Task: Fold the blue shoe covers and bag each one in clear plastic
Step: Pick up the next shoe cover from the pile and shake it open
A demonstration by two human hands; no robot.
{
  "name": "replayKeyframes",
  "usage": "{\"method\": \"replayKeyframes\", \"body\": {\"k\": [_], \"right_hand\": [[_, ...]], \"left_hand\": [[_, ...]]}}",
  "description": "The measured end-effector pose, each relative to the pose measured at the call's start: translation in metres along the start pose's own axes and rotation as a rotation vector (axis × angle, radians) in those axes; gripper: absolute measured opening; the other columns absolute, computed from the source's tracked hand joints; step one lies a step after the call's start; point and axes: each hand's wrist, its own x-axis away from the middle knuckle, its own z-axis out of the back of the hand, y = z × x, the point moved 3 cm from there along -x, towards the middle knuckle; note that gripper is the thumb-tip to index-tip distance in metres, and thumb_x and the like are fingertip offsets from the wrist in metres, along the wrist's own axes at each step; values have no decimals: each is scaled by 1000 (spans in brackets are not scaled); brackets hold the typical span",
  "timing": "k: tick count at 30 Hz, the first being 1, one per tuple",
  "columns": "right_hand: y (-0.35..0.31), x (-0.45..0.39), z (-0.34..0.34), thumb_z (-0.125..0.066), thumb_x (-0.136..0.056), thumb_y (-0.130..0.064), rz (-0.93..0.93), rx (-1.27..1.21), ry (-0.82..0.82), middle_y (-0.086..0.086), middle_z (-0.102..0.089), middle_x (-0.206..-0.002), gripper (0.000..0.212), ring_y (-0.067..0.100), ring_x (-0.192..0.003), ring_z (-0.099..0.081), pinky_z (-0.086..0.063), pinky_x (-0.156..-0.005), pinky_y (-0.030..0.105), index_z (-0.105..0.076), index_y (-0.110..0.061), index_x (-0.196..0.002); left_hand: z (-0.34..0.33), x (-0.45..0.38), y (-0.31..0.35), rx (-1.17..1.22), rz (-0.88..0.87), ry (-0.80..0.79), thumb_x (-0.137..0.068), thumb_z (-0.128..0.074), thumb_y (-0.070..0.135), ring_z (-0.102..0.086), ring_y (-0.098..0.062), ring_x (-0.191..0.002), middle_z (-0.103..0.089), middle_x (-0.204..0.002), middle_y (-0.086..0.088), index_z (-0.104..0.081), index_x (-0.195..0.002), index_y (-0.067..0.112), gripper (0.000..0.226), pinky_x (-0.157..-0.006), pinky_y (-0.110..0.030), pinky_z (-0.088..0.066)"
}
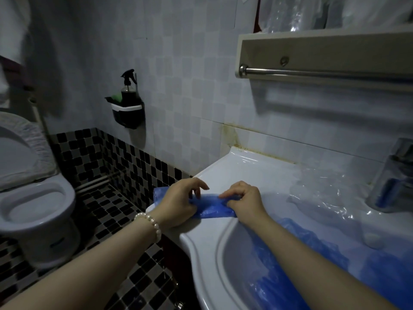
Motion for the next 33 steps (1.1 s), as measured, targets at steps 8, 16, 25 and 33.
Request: {"method": "replayKeyframes", "body": {"k": [8, 16, 25, 33], "right_hand": [[6, 4, 0, -61, -70, 17, 190, 118, 78, -9, -52, -76, 40, 9, -72, -50, -44, -65, 12, -69, -22, -74], [-6, 7, 8, -60, -65, -5, 551, 523, -61, 0, -56, -73, 22, 7, -71, -45, -35, -66, 25, -77, -15, -75], [-24, 25, 22, -73, -73, -34, 749, 1121, -189, -5, -51, -70, 8, 14, -67, -48, -31, -61, 26, -74, -26, -71], [-16, -18, 11, -71, -76, -6, 515, 720, -342, 10, -63, -74, 16, 27, -71, -59, -45, -62, 27, -77, -13, -90]], "left_hand": [[-6, 2, -1, -123, -132, -18, -67, -65, -13, -49, -6, -65, -52, -77, 10, -77, -75, 11, 28, -61, -1, -36], [-7, 5, -9, -91, -183, -12, -63, -65, -3, -55, -4, -65, -62, -77, 6, -76, -67, 15, 21, -62, -16, -46], [15, 19, 5, -409, -187, -104, -74, -47, 25, -63, -13, -69, -63, -82, 5, -77, -86, 27, 32, -57, -20, -50], [65, 1, 38, -111, 70, -475, -89, -63, 22, -61, 3, -63, -69, -75, 12, -72, -93, 20, 11, -64, -16, -51]]}}
